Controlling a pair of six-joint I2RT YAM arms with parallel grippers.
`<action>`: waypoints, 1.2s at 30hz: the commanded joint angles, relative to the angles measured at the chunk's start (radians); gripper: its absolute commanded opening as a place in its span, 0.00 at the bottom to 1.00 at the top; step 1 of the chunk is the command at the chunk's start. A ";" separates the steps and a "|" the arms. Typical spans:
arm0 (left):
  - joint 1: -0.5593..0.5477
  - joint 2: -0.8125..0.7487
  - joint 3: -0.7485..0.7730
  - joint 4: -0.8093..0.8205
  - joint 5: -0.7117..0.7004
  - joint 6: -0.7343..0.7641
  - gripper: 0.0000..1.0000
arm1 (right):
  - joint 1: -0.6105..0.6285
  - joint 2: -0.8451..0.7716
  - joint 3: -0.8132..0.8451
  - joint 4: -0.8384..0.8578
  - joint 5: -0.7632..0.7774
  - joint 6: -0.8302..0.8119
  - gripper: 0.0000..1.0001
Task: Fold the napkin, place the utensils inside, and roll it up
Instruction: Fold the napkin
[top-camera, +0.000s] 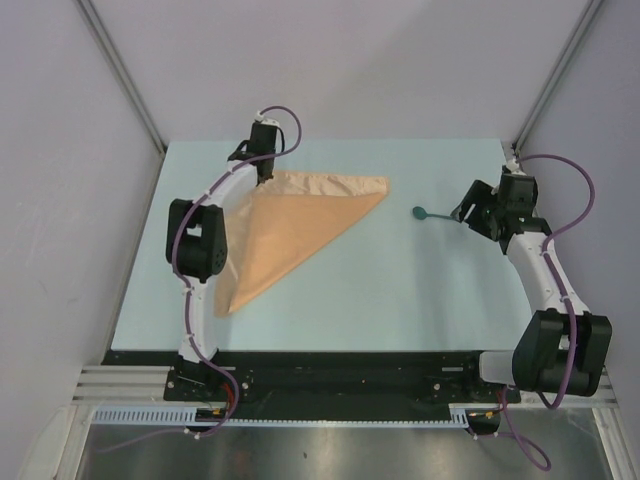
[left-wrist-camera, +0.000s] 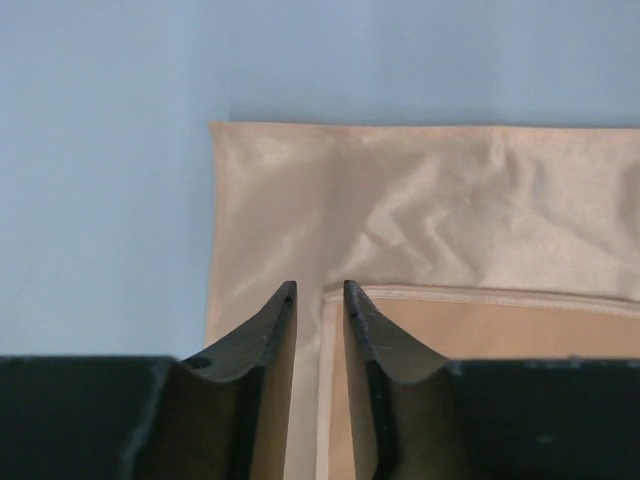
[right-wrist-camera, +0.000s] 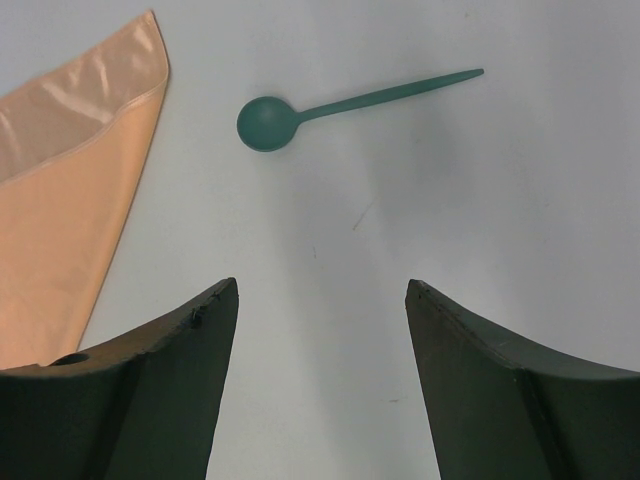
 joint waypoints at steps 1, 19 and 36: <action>0.025 0.031 0.026 -0.045 0.160 -0.079 0.35 | -0.004 0.006 0.039 0.036 -0.015 -0.008 0.73; 0.106 -0.194 -0.356 0.053 0.358 -0.255 0.51 | 0.132 0.193 0.091 0.102 -0.053 -0.010 0.73; 0.106 -0.762 -0.987 0.212 0.370 -0.426 0.72 | 0.316 0.810 0.531 0.200 -0.179 0.079 0.58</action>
